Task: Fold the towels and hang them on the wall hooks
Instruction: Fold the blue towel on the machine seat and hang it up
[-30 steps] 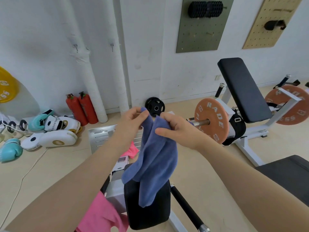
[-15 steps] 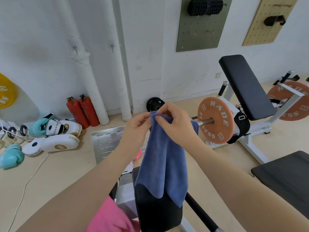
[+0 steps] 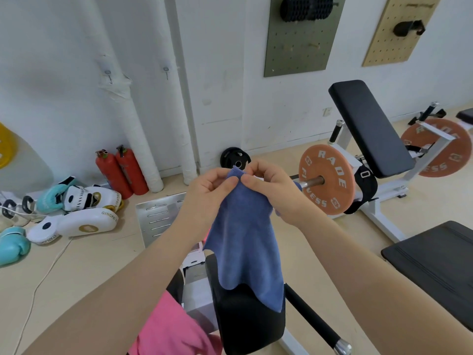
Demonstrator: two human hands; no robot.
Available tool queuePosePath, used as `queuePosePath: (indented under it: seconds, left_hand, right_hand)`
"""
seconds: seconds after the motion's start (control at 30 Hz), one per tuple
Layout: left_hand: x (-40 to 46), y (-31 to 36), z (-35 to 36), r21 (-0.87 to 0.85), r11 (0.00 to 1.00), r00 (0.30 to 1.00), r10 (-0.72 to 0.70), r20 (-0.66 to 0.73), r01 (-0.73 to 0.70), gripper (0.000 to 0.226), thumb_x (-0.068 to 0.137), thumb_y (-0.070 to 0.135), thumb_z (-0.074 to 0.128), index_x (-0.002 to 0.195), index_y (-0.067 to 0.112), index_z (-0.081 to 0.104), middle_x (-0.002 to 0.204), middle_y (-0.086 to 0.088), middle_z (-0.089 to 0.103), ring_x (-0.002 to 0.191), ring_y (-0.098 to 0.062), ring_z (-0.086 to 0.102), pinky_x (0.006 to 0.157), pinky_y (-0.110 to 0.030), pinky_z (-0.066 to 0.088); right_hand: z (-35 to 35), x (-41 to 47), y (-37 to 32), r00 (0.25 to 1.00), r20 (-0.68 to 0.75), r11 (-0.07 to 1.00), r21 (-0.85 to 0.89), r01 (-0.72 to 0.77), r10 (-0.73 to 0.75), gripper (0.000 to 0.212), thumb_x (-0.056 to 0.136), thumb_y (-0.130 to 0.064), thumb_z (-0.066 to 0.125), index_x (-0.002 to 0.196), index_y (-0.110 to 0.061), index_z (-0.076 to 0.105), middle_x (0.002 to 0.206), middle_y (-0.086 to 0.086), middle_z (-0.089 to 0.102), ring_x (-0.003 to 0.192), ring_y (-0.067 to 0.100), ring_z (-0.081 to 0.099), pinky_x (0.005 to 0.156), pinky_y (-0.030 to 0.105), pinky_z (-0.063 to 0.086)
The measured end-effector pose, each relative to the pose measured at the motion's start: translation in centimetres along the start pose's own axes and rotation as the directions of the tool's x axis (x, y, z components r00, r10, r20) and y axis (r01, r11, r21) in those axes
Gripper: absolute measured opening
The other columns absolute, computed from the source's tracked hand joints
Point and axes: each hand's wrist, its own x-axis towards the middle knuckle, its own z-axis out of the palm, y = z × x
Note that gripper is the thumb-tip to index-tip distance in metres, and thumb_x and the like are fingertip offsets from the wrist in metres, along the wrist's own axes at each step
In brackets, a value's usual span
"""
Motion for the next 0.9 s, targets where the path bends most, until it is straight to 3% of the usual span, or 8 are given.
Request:
queuePosePath:
  seconds: [0.07,0.13,0.27,0.43,0.57,0.63,0.8,0.9]
  left_hand:
    - [0.0,0.1,-0.5,0.035,0.999,1.000,0.011,-0.002,-0.011,0.027,0.090,0.008,0.056,0.077,0.029,0.067,0.068,0.014,0.070,0.066,0.001,0.063,0.060,-0.012,0.048]
    - [-0.2,0.1,-1.1,0.061,0.998,1.000,0.013,0.008,-0.014,0.030,0.089,0.006,0.057,0.075,0.030,0.067,0.069,0.015,0.070,0.068,0.002,0.063,0.063,-0.012,0.048]
    - [-0.3,-0.1,-2.0,0.097,0.995,0.992,-0.044,0.121,0.032,0.025,0.089,0.007,0.056,0.084,0.029,0.069,0.089,0.006,0.073,0.089,-0.012,0.066,0.084,-0.027,0.052]
    - [-0.2,-0.4,-2.5,0.142,0.988,0.982,-0.088,0.167,0.064,0.025,0.095,0.026,0.048,0.081,0.030,0.068,0.089,0.003,0.068,0.089,-0.015,0.059,0.085,-0.034,0.047]
    - [-0.3,-0.3,-2.3,0.275,0.961,0.993,-0.032,0.113,0.000,0.021,0.095,0.021,0.049,0.081,0.029,0.062,0.079,0.011,0.063,0.077,-0.001,0.056,0.072,-0.012,0.045]
    - [-0.7,-0.2,-2.0,0.259,0.966,0.992,-0.015,0.126,-0.019,0.021,0.093,0.016,0.051,0.083,0.031,0.062,0.081,0.016,0.064,0.078,0.006,0.058,0.072,-0.008,0.046]
    - [-1.0,0.0,-0.8,0.240,0.970,0.999,0.027,0.024,-0.032,0.028,0.093,0.007,0.049,0.083,0.029,0.064,0.082,0.012,0.066,0.081,-0.002,0.059,0.077,-0.016,0.047]
    - [-0.5,0.2,-0.1,0.292,0.956,0.997,0.054,-0.061,-0.034,0.032,0.094,0.008,0.044,0.079,0.031,0.060,0.081,0.011,0.062,0.078,-0.005,0.054,0.073,-0.021,0.044]
  right_hand:
    - [-0.3,-0.5,0.0,0.999,0.033,0.998,0.050,-0.031,0.030,0.021,0.088,-0.008,0.060,0.071,-0.012,0.049,0.056,-0.008,0.053,0.045,-0.002,0.047,0.041,0.008,0.034]
    - [-0.5,-0.9,0.1,0.998,0.041,0.996,0.083,-0.042,0.039,0.022,0.089,0.001,0.055,0.070,-0.008,0.049,0.058,-0.004,0.054,0.040,-0.001,0.047,0.038,0.008,0.033]
    - [0.0,-0.9,0.3,0.997,0.072,0.999,0.029,-0.015,0.013,0.015,0.080,-0.003,0.064,0.071,-0.011,0.054,0.084,0.013,0.057,0.063,0.016,0.057,0.052,0.017,0.046]
    - [0.3,-0.8,-0.4,0.999,0.034,0.977,-0.211,0.029,-0.022,0.015,0.085,-0.003,0.061,0.077,-0.016,0.062,0.061,-0.012,0.062,0.058,0.000,0.055,0.060,0.014,0.045]
    - [0.9,-1.4,-0.2,0.998,-0.008,0.956,-0.290,0.053,-0.058,0.008,0.084,-0.010,0.062,0.082,-0.016,0.066,0.055,-0.019,0.062,0.061,0.006,0.057,0.063,0.015,0.047]
    - [0.9,-1.6,0.0,0.996,-0.055,0.955,-0.292,0.054,-0.073,0.006,0.084,-0.012,0.064,0.081,-0.017,0.065,0.053,-0.020,0.062,0.063,0.012,0.056,0.064,0.019,0.046]
    - [0.5,-1.6,-0.4,0.995,0.007,0.903,-0.419,0.096,-0.103,0.010,0.084,-0.016,0.066,0.077,-0.019,0.058,0.042,-0.025,0.053,0.039,0.004,0.042,0.043,0.006,0.031]
    - [-0.4,-1.7,-0.2,0.996,0.093,0.915,-0.400,0.053,-0.017,0.014,0.088,-0.017,0.060,0.081,-0.005,0.061,0.044,-0.020,0.050,0.041,-0.002,0.046,0.039,0.007,0.032]
